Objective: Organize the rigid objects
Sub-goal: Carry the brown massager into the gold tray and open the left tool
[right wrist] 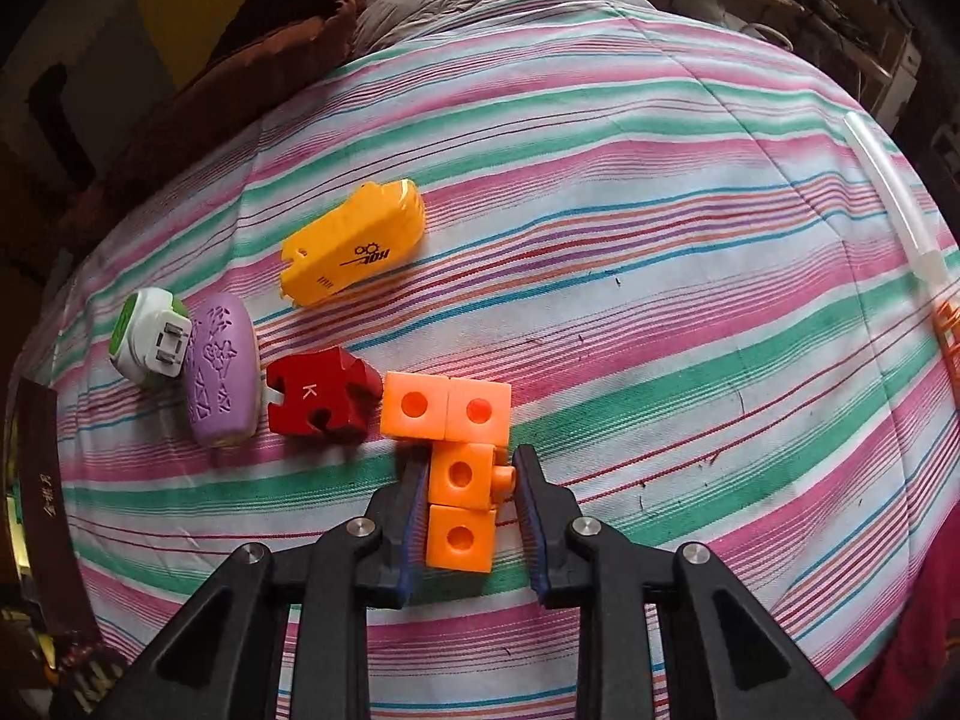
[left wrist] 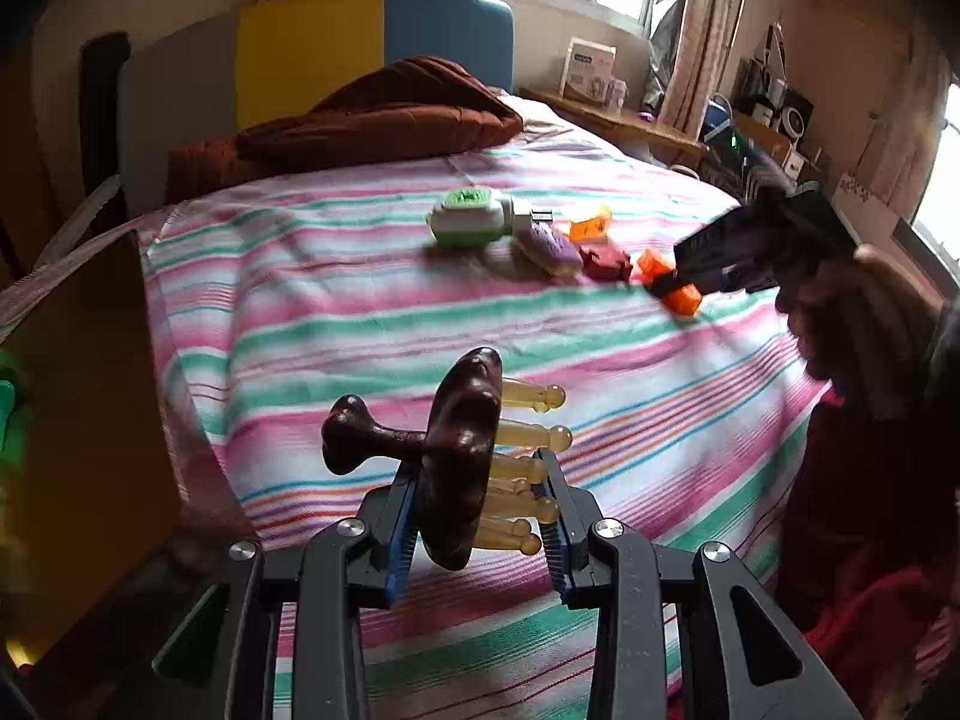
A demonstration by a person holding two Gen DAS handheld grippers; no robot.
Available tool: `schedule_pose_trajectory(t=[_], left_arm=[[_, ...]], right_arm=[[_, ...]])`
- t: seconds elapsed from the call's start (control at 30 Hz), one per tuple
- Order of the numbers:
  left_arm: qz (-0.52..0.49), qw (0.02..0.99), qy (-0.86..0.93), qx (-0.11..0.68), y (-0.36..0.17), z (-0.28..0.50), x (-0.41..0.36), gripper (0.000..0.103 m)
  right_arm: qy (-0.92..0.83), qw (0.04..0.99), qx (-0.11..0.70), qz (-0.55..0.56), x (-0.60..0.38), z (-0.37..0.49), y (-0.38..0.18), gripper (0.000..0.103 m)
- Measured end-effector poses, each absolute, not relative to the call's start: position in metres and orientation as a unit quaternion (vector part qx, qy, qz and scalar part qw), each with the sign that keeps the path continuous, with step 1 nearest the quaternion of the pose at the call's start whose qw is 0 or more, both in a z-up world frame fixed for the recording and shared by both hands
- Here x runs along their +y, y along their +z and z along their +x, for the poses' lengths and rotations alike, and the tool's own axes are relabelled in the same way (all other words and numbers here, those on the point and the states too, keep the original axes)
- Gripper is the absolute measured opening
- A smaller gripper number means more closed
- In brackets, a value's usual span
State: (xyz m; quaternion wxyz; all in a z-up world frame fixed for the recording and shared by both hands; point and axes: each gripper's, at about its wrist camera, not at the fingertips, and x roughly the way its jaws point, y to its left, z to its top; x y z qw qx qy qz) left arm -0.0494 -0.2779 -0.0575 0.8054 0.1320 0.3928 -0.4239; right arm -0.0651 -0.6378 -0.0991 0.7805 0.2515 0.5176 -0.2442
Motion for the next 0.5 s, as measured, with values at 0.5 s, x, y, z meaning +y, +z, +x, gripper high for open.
schedule_pose_trajectory(t=[0.5], left_arm=[[0.077, 0.882, -0.304, 0.352, 0.017, -0.005, -0.202, 0.036]], right_arm=[[-0.250, 0.791, 0.529, 0.178, -0.620, -0.063, -0.101, 0.027]])
